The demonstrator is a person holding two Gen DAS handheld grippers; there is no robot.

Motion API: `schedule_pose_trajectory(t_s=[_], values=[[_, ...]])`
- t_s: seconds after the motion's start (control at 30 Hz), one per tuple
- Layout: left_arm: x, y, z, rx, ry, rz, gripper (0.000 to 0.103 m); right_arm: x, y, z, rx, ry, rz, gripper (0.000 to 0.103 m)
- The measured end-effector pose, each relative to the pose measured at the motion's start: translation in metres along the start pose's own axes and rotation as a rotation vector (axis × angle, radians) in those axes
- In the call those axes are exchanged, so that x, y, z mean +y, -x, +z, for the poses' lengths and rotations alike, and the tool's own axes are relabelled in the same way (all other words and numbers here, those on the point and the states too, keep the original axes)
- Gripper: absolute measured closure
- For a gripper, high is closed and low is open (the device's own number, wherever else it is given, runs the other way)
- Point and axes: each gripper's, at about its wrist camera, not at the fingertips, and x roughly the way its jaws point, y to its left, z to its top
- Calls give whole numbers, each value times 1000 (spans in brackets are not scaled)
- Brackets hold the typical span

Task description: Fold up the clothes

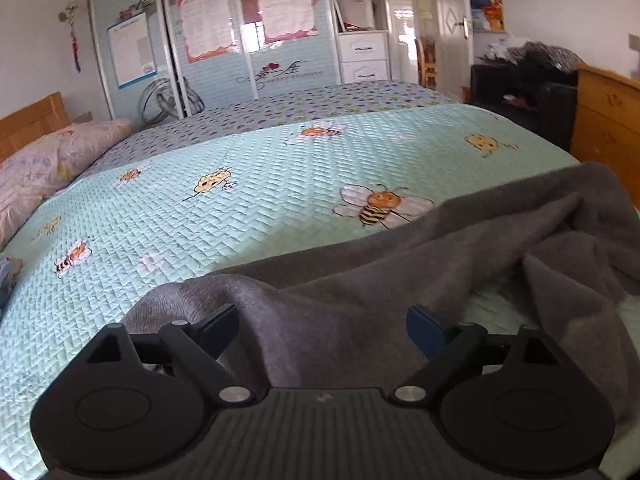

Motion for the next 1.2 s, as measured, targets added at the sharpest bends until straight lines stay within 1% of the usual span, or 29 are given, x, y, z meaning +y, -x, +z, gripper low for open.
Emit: schedule_pose_trajectory(t_s=[0.07, 0.13, 0.17, 0.2, 0.23, 0.27, 0.3, 0.33, 0.4, 0.47, 0.5, 0.53, 0.57, 0.6, 0.63, 0.67, 0.7, 0.73, 0.8, 0.83, 0.87, 0.9, 0.93, 1.0, 1.07, 1.1, 1.13, 1.17, 1.2], values=[[10, -12, 1, -21, 34, 0, 8, 7, -16, 4, 13, 50, -22, 21], [21, -26, -1, -33, 71, 0, 7, 16, -33, 6, 35, 116, -47, 21], [27, -32, -3, -33, 93, -1, 7, 21, -42, 7, 50, 150, -64, 22], [32, -38, -6, -31, 113, -5, 7, 28, -52, 7, 68, 197, -94, 25], [35, -43, -10, -34, 126, -10, 7, 36, -61, 7, 83, 256, -138, 40], [36, -47, -15, -40, 126, -13, 7, 44, -70, 7, 98, 315, -182, 52], [37, -51, -20, -47, 124, -15, 6, 53, -78, 7, 106, 378, -229, 87], [36, -55, -24, -53, 118, -18, 4, 64, -84, 9, 102, 445, -281, 91], [34, -62, -33, -68, 107, -20, 1, 92, -90, 15, 52, 598, -349, 91], [33, -69, -42, -78, 103, -22, 1, 134, -95, 10, -14, 822, -382, 91], [34, -72, -45, -84, 111, -27, 1, 157, -99, -3, -51, 994, -401, 91], [34, -74, -49, -92, 118, -30, 1, 181, -105, -28, -97, 1235, -430, 91], [34, -75, -51, -97, 121, -31, 1, 198, -111, -55, -125, 1448, -442, 91], [35, -77, -53, -101, 124, -33, 1, 204, -116, -84, -122, 1617, -429, 91], [35, -77, -53, -100, 124, -38, 1, 211, -121, -113, -119, 1786, -412, 87], [36, -78, -53, -100, 124, -43, 1, 214, -126, -138, -74, 1909, -381, 81], [37, -78, -54, -100, 126, -49, 1, 211, -127, -156, 43, 1940, -327, 69], [38, -78, -54, -101, 128, -55, 1, 207, -125, -170, 171, 1928, -264, 64], [39, -79, -55, -101, 132, -65, 1, 198, -114, -186, 401, 1834, -139, 64], [39, -79, -55, -102, 133, -66, 1, 195, -107, -189, 491, 1761, -93, 63], [40, -79, -56, -102, 134, -67, 1, 192, -100, -187, 558, 1670, -65, 63], [40, -80, -56, -103, 134, -68, 1, 190, -94, -181, 592, 1567, -50, 63], [40, -80, -56, -103, 134, -68, 1, 188, -89, -169, 587, 1463, -44, 63], [40, -80, -56, -104, 133, -68, 1, 182, -74, -139, 531, 1250, -33, 61], [41, -80, -56, -105, 134, -71, 1, 174, -57, -104, 469, 1025, -21, 52], [42, -80, -57, -105, 137, -74, 1, 170, -47, -93, 445, 967, -7, 42], [42, -80, -57, -106, 139, -77, 1, 166, -37, -82, 421, 910, 6, 36], [43, -80, -57, -107, 141, -79, 1, 162, -27, -77, 414, 877, 20, 32], [43, -81, -57, -107, 142, -81, 1, 159, -16, -79, 434, 885, 34, 29]])
